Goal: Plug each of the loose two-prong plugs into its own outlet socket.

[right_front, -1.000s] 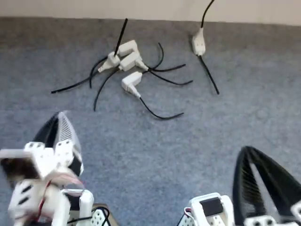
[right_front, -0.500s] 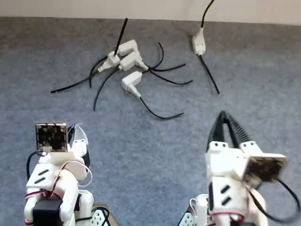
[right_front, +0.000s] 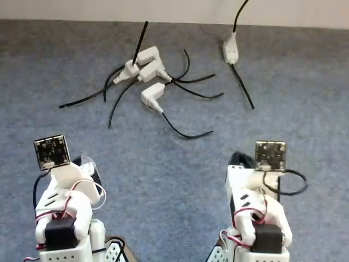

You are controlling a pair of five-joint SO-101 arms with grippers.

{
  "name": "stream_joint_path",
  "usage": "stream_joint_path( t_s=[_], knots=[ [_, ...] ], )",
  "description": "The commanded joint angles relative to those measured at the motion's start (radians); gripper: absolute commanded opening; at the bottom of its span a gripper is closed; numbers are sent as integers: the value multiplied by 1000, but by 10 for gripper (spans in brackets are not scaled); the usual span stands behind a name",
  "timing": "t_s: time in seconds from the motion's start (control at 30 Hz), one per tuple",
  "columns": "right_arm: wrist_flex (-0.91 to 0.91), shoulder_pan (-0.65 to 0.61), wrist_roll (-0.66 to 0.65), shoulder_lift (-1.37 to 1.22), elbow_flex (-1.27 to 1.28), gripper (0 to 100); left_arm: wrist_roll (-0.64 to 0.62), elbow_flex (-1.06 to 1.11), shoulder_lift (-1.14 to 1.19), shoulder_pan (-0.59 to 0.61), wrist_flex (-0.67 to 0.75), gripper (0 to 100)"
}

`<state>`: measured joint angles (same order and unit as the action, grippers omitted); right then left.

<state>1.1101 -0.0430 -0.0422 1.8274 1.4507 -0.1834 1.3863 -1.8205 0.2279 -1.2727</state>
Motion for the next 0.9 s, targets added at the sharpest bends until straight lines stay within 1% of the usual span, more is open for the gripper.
stream_joint_path(
  t_s=[0.0,0.17,0.3,0.37,0.47,0.57,0.63,0.7,0.8,0.87],
  knots=[
    [5,41,0,7,91,7,-8,54,-4,2,-3,7],
    [16,116,0,5,228,7,-8,186,-4,-5,2,7],
    [82,116,-2,1,360,7,-8,278,-4,-58,-5,7],
    [131,122,-2,7,364,7,-8,308,-4,-74,-5,7],
    [136,124,-2,7,357,7,-8,308,-4,-74,-5,10],
    [136,127,2,4,354,7,-11,308,-4,-73,-58,10],
    [136,148,0,4,354,7,-8,308,-4,-71,-61,11],
    [136,165,0,4,354,7,35,308,-4,-74,-61,11],
    [136,173,0,4,354,7,180,308,-4,-74,-66,8],
    [136,173,0,4,354,7,190,308,-4,-76,-66,7]
  ],
)
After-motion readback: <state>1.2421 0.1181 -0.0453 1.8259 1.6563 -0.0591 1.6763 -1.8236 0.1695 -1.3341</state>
